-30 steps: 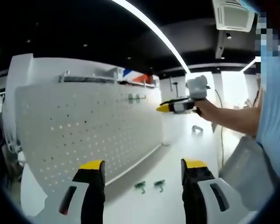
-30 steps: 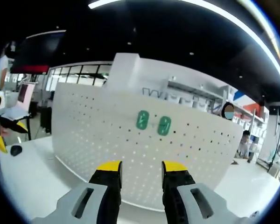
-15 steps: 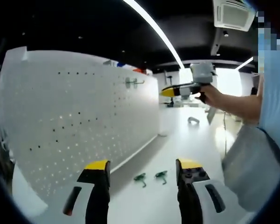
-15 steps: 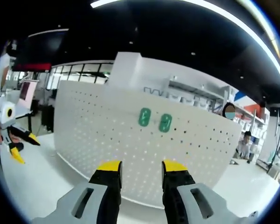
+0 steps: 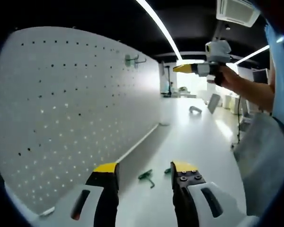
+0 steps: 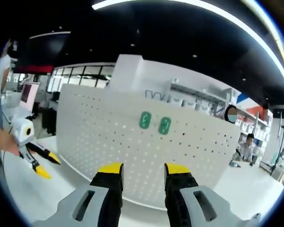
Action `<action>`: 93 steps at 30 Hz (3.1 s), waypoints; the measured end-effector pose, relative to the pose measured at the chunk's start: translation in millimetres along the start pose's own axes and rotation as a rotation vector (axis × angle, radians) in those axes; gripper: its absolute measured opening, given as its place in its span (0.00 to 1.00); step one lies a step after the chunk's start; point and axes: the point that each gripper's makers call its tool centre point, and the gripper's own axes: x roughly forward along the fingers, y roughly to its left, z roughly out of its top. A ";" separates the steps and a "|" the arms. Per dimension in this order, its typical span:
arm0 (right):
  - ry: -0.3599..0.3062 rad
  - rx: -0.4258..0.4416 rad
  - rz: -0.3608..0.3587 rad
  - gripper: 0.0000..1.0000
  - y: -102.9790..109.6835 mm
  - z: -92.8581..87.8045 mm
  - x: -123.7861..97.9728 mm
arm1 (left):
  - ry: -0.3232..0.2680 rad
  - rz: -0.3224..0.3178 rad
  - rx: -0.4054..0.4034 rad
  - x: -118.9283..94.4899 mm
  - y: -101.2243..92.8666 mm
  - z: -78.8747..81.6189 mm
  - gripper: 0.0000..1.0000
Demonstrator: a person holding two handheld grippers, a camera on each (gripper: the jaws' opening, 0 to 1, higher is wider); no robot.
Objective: Insert the hook assembly into the mounting plate slot until the hook locks in place.
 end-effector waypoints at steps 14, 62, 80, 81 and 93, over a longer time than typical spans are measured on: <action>-0.014 -0.014 -0.027 0.33 -13.3 5.0 -7.5 | 0.081 -0.051 -0.019 41.3 10.4 -40.9 0.33; 0.022 -0.024 -0.064 0.32 -30.1 -9.5 -6.6 | 0.153 -0.174 0.042 98.6 5.6 -86.1 0.09; 0.030 -0.015 -0.065 0.32 -29.2 -14.3 -10.3 | 0.156 -0.172 0.029 97.7 -2.2 -87.7 0.05; 0.031 -0.016 -0.065 0.32 -29.0 -14.6 -10.3 | 0.157 -0.170 0.029 98.2 -2.4 -88.2 0.05; 0.030 -0.016 -0.062 0.32 -28.1 -14.5 -11.8 | 0.148 -0.155 0.029 96.9 0.1 -82.0 0.03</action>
